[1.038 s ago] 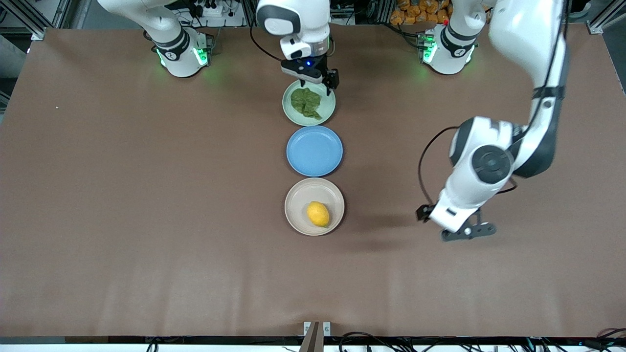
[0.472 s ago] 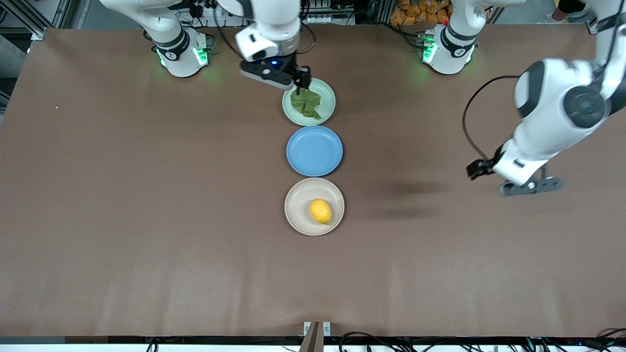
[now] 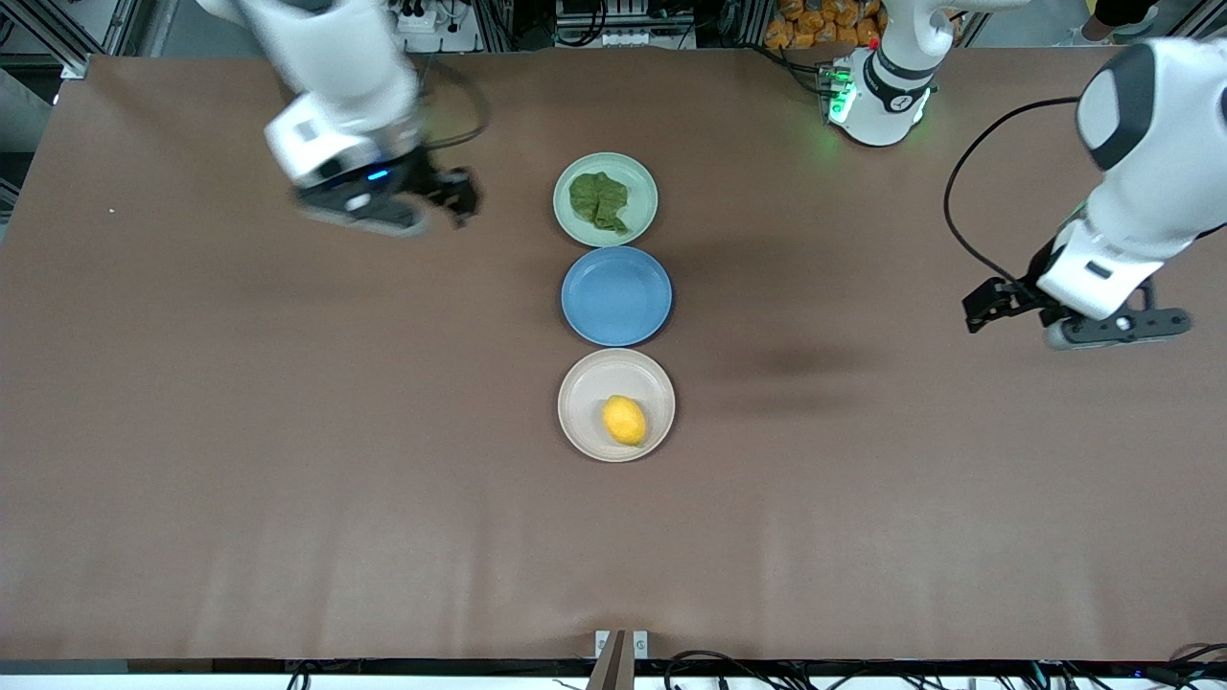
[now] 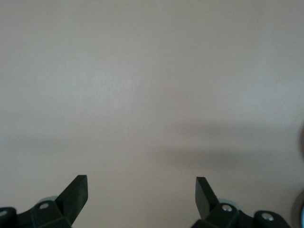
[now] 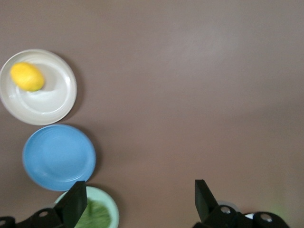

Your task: Place lemon and lettuce in plates

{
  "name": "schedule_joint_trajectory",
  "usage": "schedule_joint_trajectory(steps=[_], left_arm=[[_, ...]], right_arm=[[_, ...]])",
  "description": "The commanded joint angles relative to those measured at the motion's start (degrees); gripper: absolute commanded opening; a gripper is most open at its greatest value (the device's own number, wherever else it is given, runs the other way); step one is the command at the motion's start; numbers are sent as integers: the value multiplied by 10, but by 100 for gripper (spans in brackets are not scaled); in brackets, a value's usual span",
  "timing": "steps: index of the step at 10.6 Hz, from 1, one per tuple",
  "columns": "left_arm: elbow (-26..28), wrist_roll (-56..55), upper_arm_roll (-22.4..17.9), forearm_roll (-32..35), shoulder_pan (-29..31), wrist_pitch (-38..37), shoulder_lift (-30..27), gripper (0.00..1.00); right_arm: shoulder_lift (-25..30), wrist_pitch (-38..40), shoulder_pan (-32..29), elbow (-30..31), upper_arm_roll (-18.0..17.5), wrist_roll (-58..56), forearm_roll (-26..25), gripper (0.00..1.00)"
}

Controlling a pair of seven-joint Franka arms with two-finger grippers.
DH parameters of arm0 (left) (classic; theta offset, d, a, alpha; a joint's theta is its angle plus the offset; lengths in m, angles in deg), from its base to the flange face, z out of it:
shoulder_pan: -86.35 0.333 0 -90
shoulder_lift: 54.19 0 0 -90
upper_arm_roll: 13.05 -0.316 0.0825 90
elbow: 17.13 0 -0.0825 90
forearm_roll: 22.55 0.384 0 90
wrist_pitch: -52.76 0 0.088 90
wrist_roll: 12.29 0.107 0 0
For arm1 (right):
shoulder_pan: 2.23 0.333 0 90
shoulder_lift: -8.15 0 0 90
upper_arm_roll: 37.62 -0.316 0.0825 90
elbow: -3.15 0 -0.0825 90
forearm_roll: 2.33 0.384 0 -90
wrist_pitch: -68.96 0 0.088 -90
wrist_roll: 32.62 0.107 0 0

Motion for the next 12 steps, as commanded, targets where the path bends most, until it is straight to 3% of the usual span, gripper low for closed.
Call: schedule_joint_trajectory(steps=[1,5,6,10,12], left_arm=[[-63,17,27,-27,29,-69,-12,100],[-161,22,31,-28,33,-203,-12,100],[-169,40,30,-26,35,-222,-13,100],[-210,48,29,-21,38,-230,3,100],[-210,47,30,-21,35,-230,4,100]], right_arm=[[11,6,-12,-6,115,-183,21,100],[11,5,-12,-15,265,-389,34,100],[11,5,-11,-14,288,-424,34,100],[13,-5,-10,-12,346,-482,28,100],[13,-11,-8,-12,346,-483,30,100]])
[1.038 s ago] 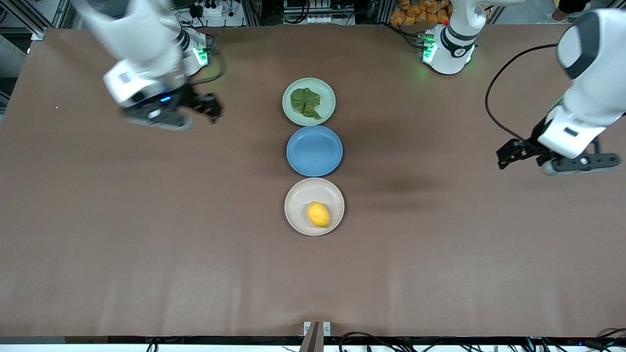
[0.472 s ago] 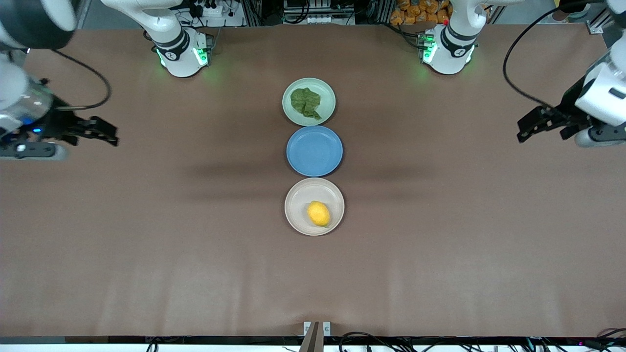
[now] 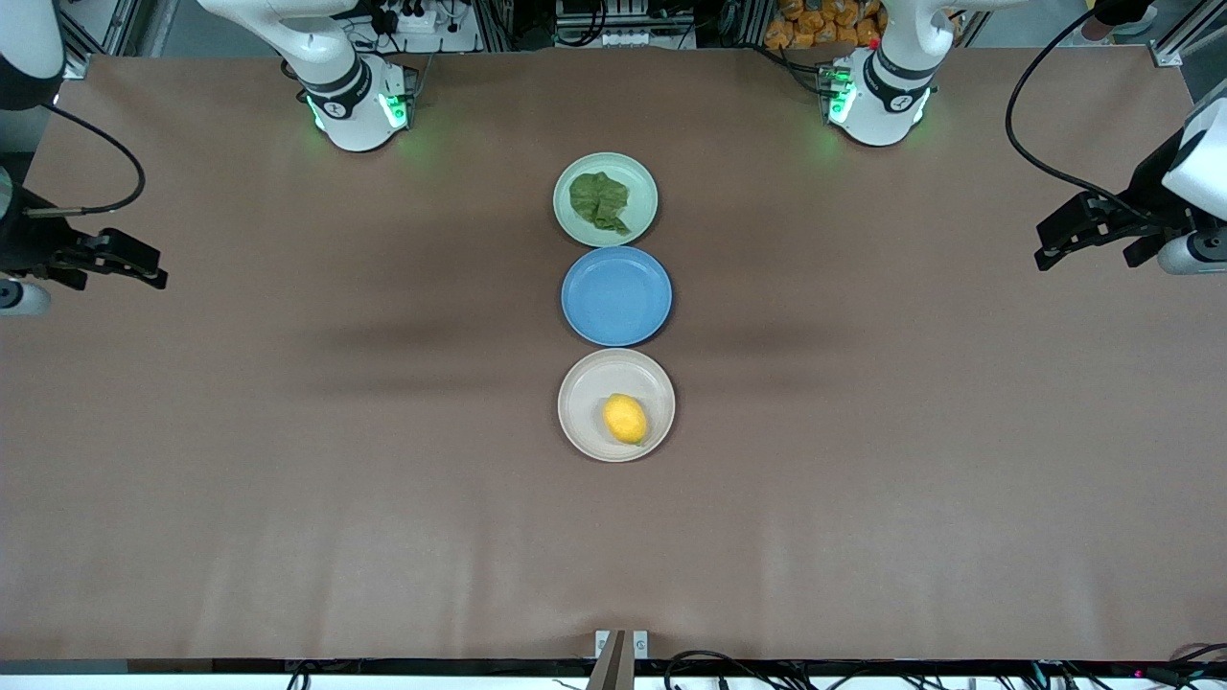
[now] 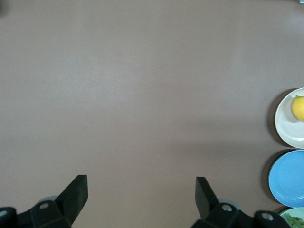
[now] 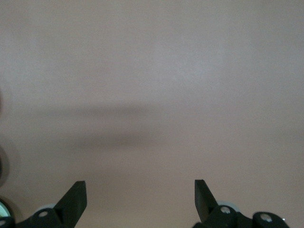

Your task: Place lemon and lettuce in plates

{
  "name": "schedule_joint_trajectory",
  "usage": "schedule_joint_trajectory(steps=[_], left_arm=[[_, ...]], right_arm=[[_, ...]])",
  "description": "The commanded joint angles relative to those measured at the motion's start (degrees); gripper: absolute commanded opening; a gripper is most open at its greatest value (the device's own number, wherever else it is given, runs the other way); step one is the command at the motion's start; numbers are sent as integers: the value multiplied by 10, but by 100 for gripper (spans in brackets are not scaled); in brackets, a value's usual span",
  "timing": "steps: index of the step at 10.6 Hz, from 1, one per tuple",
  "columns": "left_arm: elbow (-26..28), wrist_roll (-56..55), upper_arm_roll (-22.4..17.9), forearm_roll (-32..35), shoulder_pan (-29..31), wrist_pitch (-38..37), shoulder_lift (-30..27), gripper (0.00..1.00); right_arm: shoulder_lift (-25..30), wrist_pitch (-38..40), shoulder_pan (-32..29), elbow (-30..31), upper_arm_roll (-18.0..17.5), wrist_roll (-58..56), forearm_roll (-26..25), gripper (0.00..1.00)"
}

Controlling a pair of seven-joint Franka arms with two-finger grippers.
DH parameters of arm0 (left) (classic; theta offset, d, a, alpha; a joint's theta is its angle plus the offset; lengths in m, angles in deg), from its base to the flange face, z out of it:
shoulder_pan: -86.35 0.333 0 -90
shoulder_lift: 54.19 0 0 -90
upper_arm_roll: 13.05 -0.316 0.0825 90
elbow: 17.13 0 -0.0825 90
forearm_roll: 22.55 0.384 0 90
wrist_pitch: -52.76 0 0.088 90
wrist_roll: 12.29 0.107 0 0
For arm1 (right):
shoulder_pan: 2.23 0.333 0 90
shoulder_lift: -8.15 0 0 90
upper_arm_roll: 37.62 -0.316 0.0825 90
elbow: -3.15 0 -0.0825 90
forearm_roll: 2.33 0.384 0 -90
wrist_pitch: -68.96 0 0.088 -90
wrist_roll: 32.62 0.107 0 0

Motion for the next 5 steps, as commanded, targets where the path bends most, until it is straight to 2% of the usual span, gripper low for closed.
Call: schedule_joint_trajectory(steps=[1,5], left_arm=[[-20,15,6,-6,6,-15,11,100],[-19,15,6,-6,6,-15,12,100]], right_arm=[[14,-2,12,2,3,-11,10,100],[42,5,21,0,1,-11,13,100]])
